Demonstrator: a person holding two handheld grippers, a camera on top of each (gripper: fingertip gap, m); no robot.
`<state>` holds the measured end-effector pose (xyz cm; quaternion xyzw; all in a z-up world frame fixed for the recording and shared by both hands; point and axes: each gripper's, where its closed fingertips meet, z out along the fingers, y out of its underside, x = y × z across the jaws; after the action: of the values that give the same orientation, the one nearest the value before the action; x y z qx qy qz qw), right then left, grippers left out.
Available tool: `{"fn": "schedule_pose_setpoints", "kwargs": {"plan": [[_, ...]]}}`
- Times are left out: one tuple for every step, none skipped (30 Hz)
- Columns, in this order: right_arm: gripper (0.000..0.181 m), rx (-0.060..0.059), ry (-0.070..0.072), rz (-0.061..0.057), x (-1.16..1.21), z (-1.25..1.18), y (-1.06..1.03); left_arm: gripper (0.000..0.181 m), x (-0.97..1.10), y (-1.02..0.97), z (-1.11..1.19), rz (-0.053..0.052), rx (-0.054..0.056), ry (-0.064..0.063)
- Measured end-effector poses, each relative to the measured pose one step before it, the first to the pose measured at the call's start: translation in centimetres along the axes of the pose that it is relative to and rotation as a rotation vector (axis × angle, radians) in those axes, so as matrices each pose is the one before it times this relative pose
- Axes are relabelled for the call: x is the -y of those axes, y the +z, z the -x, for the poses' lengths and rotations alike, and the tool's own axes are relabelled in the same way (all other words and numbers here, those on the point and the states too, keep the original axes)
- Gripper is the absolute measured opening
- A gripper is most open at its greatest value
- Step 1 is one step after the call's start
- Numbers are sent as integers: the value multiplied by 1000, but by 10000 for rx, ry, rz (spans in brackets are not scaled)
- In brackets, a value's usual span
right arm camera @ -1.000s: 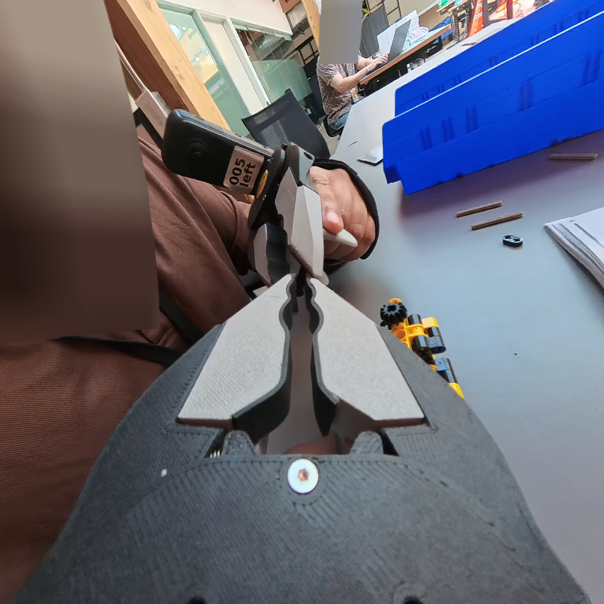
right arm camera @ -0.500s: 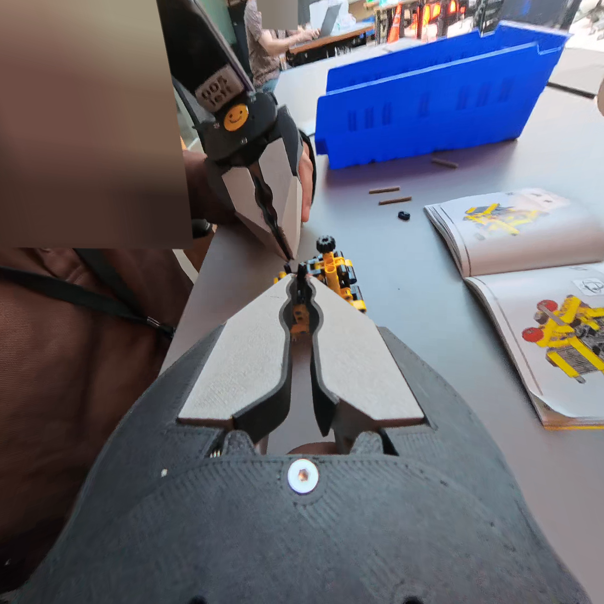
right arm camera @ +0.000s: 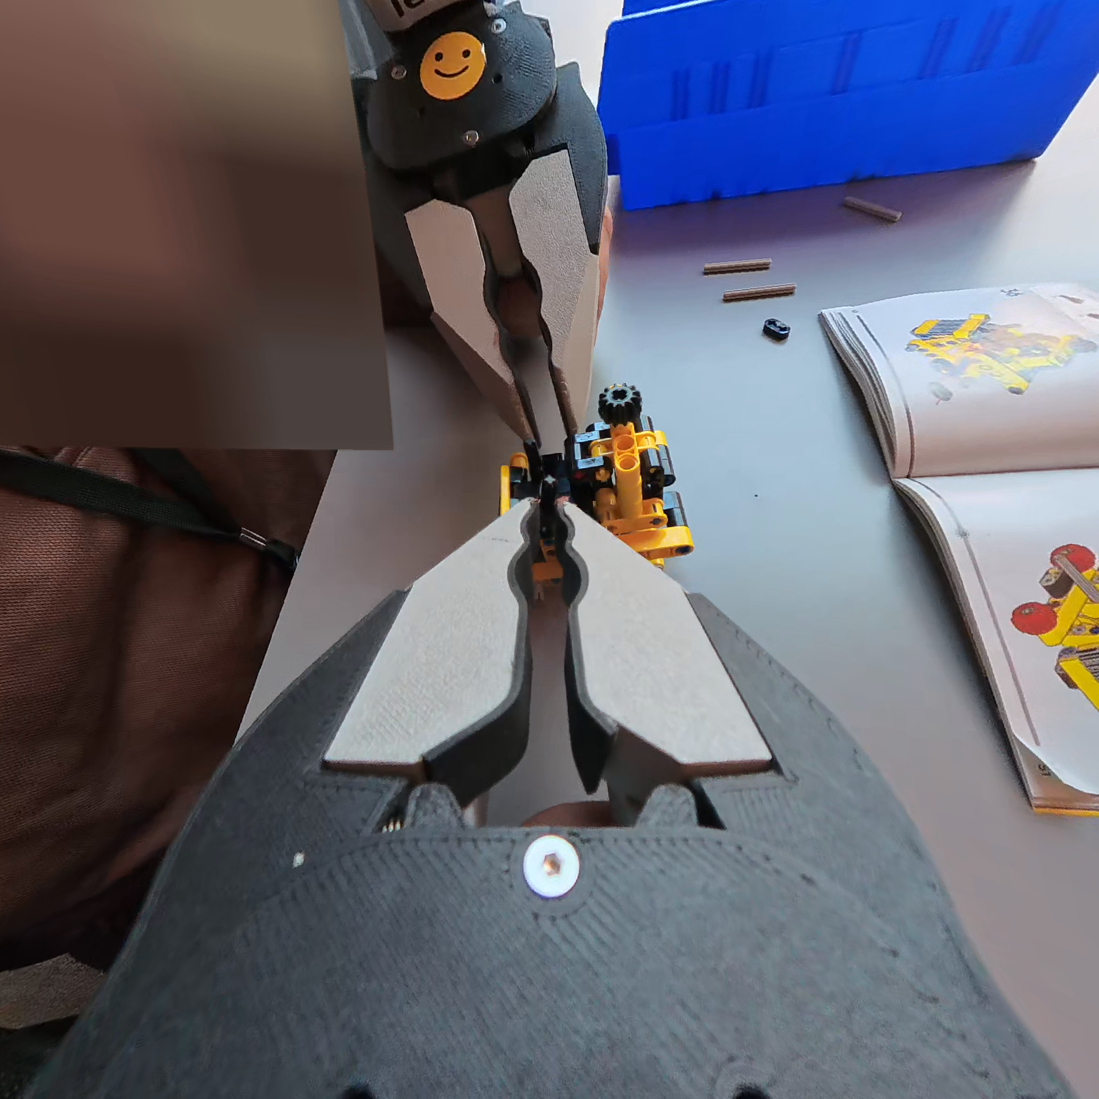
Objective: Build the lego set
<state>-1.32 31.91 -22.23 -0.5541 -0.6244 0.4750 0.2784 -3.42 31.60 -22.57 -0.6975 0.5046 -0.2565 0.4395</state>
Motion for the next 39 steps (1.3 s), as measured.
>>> {"fn": "schedule_pose_setpoints", "kwargs": {"plan": [[1,30,21,53,-67,8,60,6,19,-84,-61,-9,-92,-105],[1,43,28,49,-58,17,35,5,10,-62,-81,7,-90,-68],[1,45,23,39,-48,28,37,4,-49,-17,-71,37,-56,-29],[1,32,17,27,-36,15,15,4,-146,25,-84,80,-52,-11],[1,19,21,22,-28,0,18,4,-272,84,-75,147,-53,-42],[1,20,15,16,-17,10,12,4,-285,114,-25,156,-31,-46],[1,24,11,18,-28,11,15,4,-238,110,-34,120,-33,-26],[1,22,19,22,-28,1,18,4,-132,74,26,61,-4,-31],[1,22,23,21,-18,6,14,4,-71,58,8,24,-12,-45],[0,32,17,14,-26,19,6,4,-50,43,-3,16,-31,-60],[1,36,5,5,0,33,-1,4,-71,39,-22,25,-44,-49],[0,17,4,18,-19,-2,10,4,-66,47,19,25,-17,-40],[1,7,5,46,-61,-37,22,4,-23,18,-36,-1,-34,-29],[0,16,-7,57,-71,-36,22,5,1,10,-30,-7,-18,-7],[1,23,-13,40,-39,-21,9,5,-12,0,-23,0,-5,5],[0,16,12,21,-18,-53,13,5,-9,1,-15,10,-7,-3],[0,30,38,11,-6,-41,2,5,-9,-2,-17,-4,-4,-7],[0,41,33,1,2,-25,0,5,-19,-9,-14,2,-14,-16],[0,33,14,-2,17,-5,-2,5,-11,-3,-19,-3,-15,-33],[0,53,-5,-4,7,51,-4,5,1,-17,6,-13,-6,-26],[0,59,-3,-3,6,71,-1,5,24,-10,21,-20,7,-25],[0,27,23,-1,2,1,-4,5,7,-3,4,-10,-6,-19],[0,25,42,-8,13,-7,-6,5,1,-1,6,-2,-8,-6],[1,39,49,-28,30,-10,-32,5,-14,10,2,9,-2,-1],[1,44,64,-56,62,-7,-61,5,-26,30,-22,22,-15,4],[0,57,65,-87,101,-3,-88,5,-28,20,-10,18,-15,-3],[1,58,50,-95,112,16,-97,4,2,0,17,-2,-13,-27],[1,30,46,-55,73,-17,-60,4,31,-38,78,-31,10,-60],[1,9,38,-1,-4,-24,-5,4,52,-49,82,-49,17,-65],[1,1,15,37,-50,-12,36,5,32,-58,67,-44,4,-52],[1,-4,-8,46,-55,1,49,5,20,-60,32,-34,0,-31],[1,-12,-12,38,-43,-6,34,5,3,-73,26,-25,1,-15],[1,-12,-8,21,-28,-5,25,5,0,-86,33,-31,15,1],[1,-7,-9,6,-11,3,3,5,-6,-83,12,-24,19,13],[1,-9,-8,-2,1,-9,5,5,-38,-58,11,1,22,24],[0,-10,-10,-2,5,4,-3,5,-76,-32,-39,32,0,37],[0,-4,-12,6,-7,10,15,5,-53,1,-51,30,-2,44],[0,-2,-9,15,-14,4,13,5,-19,24,-56,22,13,67],[1,-7,0,23,-38,-6,24,5,-55,66,-68,50,3,68]]}}
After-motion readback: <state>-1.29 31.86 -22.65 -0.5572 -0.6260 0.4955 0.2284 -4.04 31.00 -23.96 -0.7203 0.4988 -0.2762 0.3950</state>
